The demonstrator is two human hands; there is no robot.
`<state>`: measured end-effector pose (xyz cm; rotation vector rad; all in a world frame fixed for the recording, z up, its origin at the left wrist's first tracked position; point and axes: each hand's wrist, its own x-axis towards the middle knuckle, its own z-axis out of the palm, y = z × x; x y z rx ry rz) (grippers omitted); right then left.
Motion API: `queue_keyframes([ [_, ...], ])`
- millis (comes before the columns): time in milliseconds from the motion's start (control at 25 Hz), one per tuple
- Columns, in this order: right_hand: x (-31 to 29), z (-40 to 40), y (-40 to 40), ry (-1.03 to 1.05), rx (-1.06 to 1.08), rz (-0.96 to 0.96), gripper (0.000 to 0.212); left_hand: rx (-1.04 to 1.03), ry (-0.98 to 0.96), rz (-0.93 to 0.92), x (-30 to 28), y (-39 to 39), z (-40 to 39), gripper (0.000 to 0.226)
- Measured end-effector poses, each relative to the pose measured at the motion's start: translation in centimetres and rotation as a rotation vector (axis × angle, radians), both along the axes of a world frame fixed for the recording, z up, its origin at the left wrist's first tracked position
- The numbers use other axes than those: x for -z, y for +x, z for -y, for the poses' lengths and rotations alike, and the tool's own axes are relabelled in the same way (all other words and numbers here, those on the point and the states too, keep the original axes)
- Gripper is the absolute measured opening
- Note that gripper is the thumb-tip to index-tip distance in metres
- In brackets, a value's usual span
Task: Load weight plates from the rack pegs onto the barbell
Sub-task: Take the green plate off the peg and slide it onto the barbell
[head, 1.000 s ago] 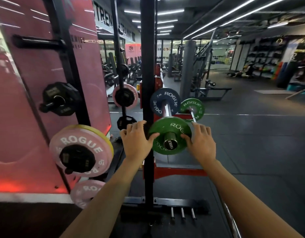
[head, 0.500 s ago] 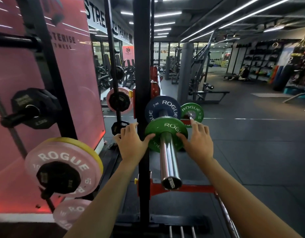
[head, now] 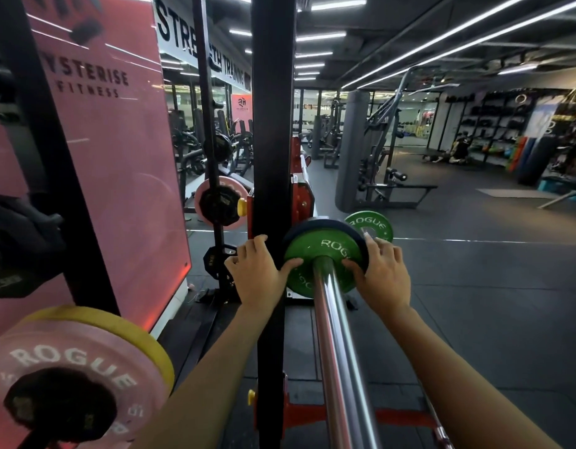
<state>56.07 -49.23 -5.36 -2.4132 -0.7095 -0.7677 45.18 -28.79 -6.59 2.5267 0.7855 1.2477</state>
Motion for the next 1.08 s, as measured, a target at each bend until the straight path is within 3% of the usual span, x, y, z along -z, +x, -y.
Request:
queue_keyframes([
  [320, 0.4, -0.2, 0.4, 0.041, 0.009, 0.002, 0.072, -0.021, 0.021, 0.031, -0.5, 0.3, -0.7, 0.09],
  [520, -0.7, 1.8, -2.7, 0.046, 0.01, -0.014, 0.069, 0.033, -0.004, 0.029, -0.3, -2.7, 1.4, 0.075],
  [1080, -1.9, 13.7, -22.7, 0.1, -0.2, 0.031, 0.051, 0.067, 0.045, 0.097, -1.0, -21.8, 15.1, 0.054],
])
